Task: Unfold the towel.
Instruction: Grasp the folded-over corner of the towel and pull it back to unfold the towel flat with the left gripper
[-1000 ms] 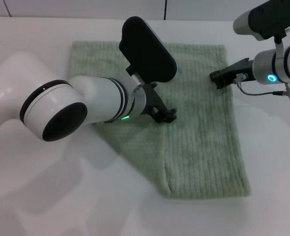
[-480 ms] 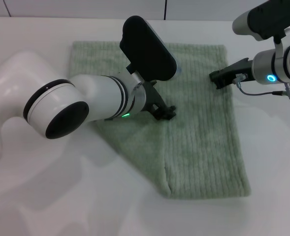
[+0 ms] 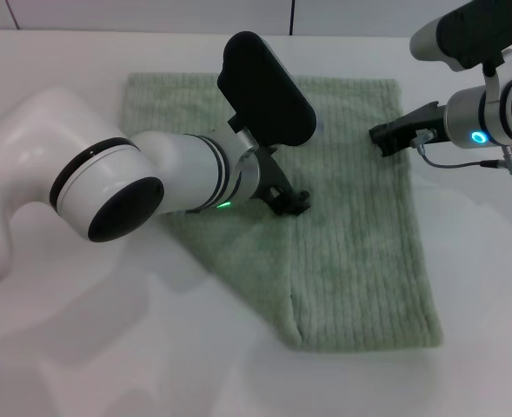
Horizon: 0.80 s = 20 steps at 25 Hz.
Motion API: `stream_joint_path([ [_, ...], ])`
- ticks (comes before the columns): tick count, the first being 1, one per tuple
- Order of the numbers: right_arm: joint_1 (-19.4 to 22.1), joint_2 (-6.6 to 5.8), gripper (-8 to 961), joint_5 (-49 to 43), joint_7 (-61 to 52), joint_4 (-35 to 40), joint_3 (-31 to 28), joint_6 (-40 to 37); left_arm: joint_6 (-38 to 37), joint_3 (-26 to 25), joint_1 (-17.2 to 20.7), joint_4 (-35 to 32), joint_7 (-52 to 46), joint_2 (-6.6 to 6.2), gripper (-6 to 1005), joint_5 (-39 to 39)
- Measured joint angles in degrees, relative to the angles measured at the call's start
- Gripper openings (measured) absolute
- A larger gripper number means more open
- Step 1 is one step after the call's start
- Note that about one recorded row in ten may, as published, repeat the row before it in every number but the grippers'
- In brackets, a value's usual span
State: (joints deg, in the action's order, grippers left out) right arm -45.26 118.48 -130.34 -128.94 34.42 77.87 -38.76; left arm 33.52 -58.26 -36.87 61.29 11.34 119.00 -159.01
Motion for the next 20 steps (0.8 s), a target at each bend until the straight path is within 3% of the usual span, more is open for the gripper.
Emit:
stream_joint_path([
  [15, 0.0, 0.0, -1, -1.12, -0.24, -0.05, -0.23, 0.0, 1.09, 0.88, -1.27, -0.21, 0.78, -0.16, 780, -0.44],
  [18, 0.0, 0.0, -1, -1.36, -0.37, -0.11, -0.34, 0.0, 1.09, 0.6, -1.29, -0.03, 0.79, -0.21, 556, -0.57],
  [20, 0.0, 0.0, -1, -1.38, -0.38, -0.13, -0.39, 0.0, 1.08, 0.61, -1.29, 0.14, 0.79, -0.29, 497, -0.65],
])
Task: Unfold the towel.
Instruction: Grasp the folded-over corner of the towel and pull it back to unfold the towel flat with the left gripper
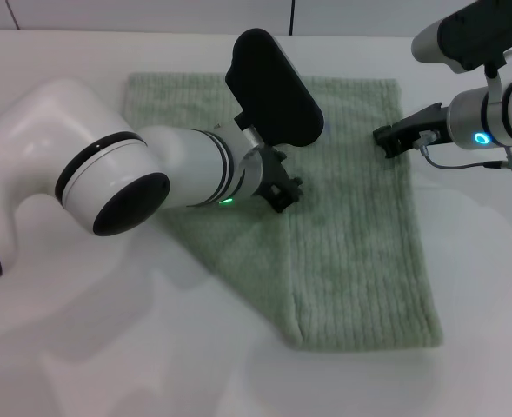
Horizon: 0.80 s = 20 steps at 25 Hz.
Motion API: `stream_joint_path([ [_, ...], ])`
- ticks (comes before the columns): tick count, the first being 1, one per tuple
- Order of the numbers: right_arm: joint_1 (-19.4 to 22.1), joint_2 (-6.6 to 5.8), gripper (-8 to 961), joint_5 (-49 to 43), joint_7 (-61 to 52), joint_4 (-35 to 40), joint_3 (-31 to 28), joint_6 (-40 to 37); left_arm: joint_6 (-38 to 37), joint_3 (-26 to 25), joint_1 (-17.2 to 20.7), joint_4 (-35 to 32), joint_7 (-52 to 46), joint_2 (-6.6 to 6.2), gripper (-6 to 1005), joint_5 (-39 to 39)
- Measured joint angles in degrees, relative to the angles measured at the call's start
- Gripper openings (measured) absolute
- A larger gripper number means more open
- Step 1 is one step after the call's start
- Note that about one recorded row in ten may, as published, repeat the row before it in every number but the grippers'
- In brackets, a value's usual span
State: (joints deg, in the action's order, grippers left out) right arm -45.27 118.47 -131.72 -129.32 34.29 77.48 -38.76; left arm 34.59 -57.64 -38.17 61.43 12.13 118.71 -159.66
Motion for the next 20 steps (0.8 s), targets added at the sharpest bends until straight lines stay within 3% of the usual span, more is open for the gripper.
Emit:
stream_joint_path([
  [5, 0.0, 0.0, -1, -0.04, -0.01, 0.01, -0.05, -0.01, 0.65, 0.4, -0.19, 0.15, 0.7, 0.04, 349, -0.03],
  [7, 0.0, 0.0, -1, -0.04, -0.03, 0.03, -0.06, -0.06, 0.9, 0.42, -0.19, 0.49, 0.92, 0.1, 176, -0.02],
  [20, -0.05, 0.0, 0, -0.03, -0.04, -0.09, -0.06, -0.1, 4.16, -0.07, 0.82, 5.2, 1.0, -0.03, 41, -1.93],
])
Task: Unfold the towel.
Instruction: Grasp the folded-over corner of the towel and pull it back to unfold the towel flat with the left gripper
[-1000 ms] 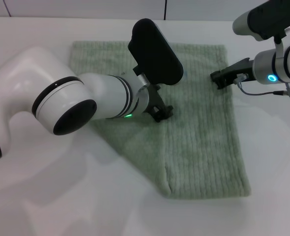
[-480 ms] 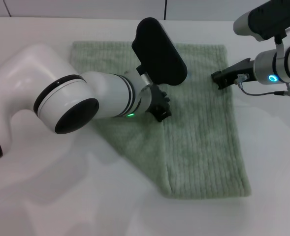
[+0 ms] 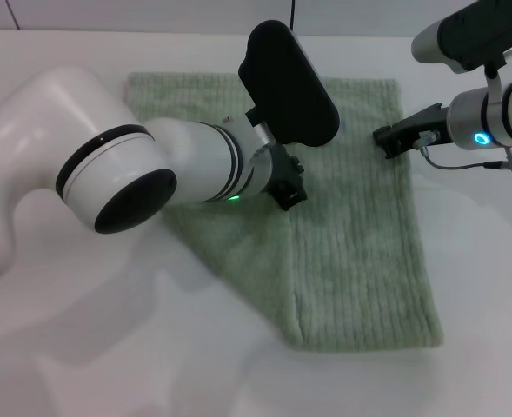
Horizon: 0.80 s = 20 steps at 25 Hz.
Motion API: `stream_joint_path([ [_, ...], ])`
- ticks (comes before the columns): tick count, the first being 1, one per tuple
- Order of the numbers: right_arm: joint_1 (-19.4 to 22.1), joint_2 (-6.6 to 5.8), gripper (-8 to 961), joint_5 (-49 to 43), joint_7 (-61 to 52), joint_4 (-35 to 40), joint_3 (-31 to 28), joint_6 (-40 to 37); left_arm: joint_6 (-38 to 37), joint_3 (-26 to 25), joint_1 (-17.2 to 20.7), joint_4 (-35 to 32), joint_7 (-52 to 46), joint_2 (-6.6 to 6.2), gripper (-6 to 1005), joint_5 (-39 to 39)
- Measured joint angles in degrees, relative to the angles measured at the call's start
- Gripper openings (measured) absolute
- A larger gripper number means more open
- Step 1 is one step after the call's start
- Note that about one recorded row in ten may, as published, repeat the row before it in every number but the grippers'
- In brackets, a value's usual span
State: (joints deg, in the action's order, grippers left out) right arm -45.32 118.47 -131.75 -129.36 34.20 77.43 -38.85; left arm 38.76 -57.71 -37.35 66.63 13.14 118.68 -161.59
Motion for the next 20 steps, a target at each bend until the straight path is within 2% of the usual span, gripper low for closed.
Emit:
stream_joint_path([
  [8, -0.03, 0.0, 0, 0.01, 0.0, -0.01, 0.0, 0.01, 4.18, -1.27, 1.62, 5.01, -0.01, -0.2, 45, -1.94],
  [13, 0.01, 0.0, 0, 0.01, 0.0, -0.01, 0.0, 0.01, 5.05, -2.52, 4.84, 9.89, 0.79, -0.32, 47, -3.88],
  [20, 0.04, 0.0, 0, 0.01, 0.01, -0.02, 0.0, 0.01, 4.77, -6.98, 11.32, 16.4, 5.36, -0.37, 51, -3.91],
])
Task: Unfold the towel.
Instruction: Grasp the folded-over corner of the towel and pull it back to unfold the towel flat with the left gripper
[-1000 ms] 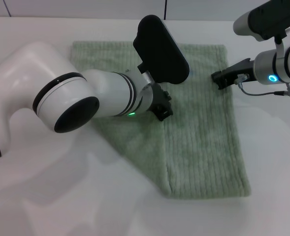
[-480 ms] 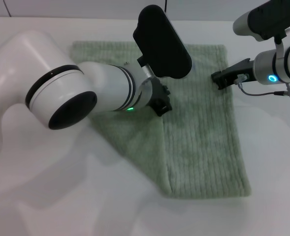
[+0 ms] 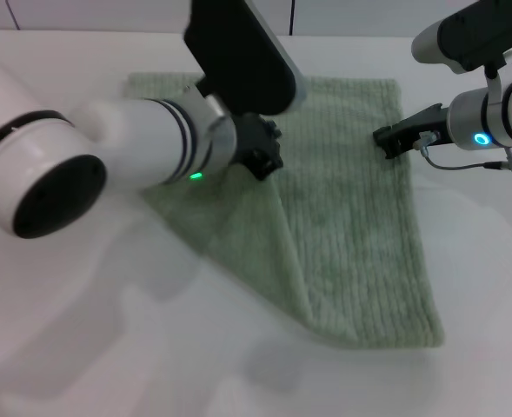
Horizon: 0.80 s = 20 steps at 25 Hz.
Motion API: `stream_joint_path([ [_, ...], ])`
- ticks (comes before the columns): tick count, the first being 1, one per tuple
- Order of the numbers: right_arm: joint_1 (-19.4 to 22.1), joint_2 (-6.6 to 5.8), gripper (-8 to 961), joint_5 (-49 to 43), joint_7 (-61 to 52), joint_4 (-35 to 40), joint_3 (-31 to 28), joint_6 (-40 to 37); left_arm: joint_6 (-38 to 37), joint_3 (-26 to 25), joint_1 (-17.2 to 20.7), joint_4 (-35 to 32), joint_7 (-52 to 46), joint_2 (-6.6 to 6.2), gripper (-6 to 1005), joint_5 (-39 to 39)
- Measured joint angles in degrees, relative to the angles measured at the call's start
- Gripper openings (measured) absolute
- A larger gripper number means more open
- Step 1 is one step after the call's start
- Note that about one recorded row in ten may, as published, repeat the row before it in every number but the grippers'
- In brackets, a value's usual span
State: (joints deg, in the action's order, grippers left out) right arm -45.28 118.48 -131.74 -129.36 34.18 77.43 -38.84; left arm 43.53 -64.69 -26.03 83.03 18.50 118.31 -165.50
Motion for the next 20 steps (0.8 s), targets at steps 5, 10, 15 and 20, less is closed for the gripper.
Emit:
stream_joint_path([
  [5, 0.02, 0.0, 0, 0.0, 0.0, 0.01, 0.0, 0.0, 0.31, -0.57, 1.84, 2.18, 0.58, -0.04, 53, 0.05],
  [10, 0.02, 0.0, 0, 0.0, 0.0, 0.01, 0.0, 0.01, 0.71, -0.42, 4.19, 5.12, 1.22, -0.01, 56, 0.09],
  [15, 0.02, 0.0, 0, 0.0, 0.0, 0.01, 0.0, 0.09, 0.8, -0.44, 5.15, 5.91, 1.28, -0.01, 58, 0.1],
  [20, 0.01, 0.0, 0, 0.0, 0.0, 0.0, 0.0, 0.09, 0.08, -0.68, 6.64, 7.31, 1.28, -0.01, 61, 0.09],
])
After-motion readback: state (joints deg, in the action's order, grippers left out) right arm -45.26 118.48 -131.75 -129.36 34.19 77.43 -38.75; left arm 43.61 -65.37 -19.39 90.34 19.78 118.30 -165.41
